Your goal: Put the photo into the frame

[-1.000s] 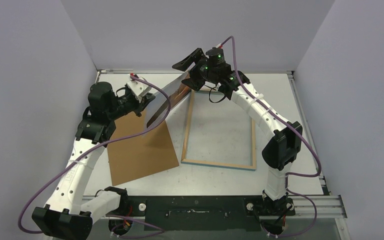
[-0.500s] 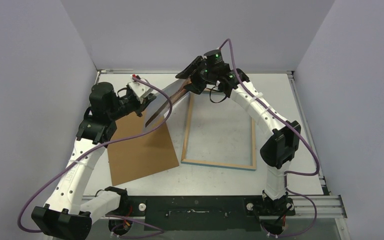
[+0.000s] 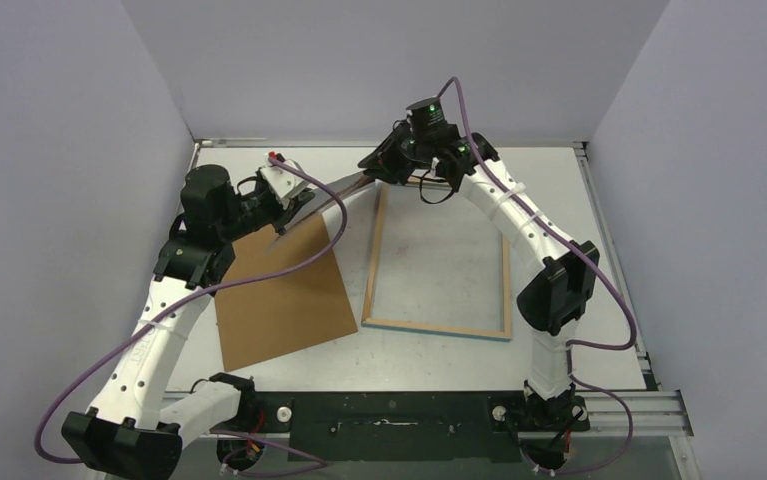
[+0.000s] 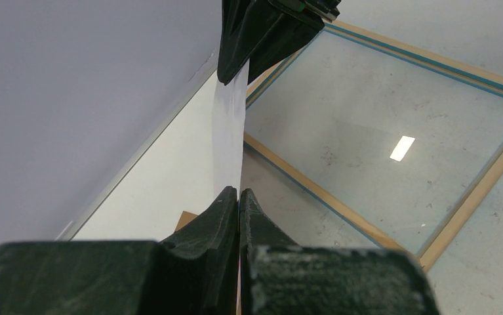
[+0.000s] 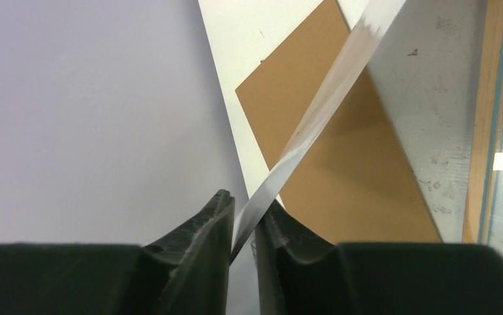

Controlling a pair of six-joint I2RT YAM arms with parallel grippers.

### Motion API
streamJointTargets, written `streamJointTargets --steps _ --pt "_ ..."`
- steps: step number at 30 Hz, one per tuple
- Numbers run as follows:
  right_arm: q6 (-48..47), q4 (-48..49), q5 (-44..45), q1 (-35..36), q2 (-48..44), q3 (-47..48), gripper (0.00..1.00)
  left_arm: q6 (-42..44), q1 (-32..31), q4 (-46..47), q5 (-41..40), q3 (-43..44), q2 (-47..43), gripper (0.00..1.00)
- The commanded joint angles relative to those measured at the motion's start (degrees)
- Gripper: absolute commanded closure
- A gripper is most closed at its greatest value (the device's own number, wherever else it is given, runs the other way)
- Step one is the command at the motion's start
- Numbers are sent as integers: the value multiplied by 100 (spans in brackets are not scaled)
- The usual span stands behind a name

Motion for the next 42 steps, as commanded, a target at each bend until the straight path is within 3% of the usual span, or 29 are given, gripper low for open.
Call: streamJointTargets --steps 1,4,5,6,8,10,13,17,22,30,37,42 --pt "-103 -134 -32 -32 110 369 85 56 -51 209 168 11 -128 100" --pt "-102 -144 -22 -38 146 434 99 -155 -47 289 156 12 -145 80" --pt "-109 -148 -30 -36 168 466 100 -244 -47 324 181 15 -147 72" --pt "-131 -164 -40 -48 193 514 100 -350 -47 367 179 14 -157 56" --pt "-185 -182 -41 -72 220 606 100 -652 -47 570 210 -27 -193 36" --pt "-277 -107 -120 -123 250 707 100 -975 -51 874 275 -118 -279 25" --pt "-531 129 -580 -259 402 1009 100 -1693 -47 1309 262 -189 -390 17" --pt "-1156 -216 -1122 -361 716 1615 100 -2577 -38 1581 273 -67 -323 14" --pt "-2059 -734 -1698 -394 757 1467 100 -3424 -38 1588 176 82 57 14" --pt "-2825 -1058 -1886 -731 78 -251 100 -4009 -38 1597 151 -26 756 19" --pt "-3429 -835 -1659 -1692 -714 -2223 100 -4027 -43 1466 126 -145 1106 22" --pt "-4142 -814 -1715 -2080 -934 -2850 100 -4075 -47 1468 61 -261 1357 22"
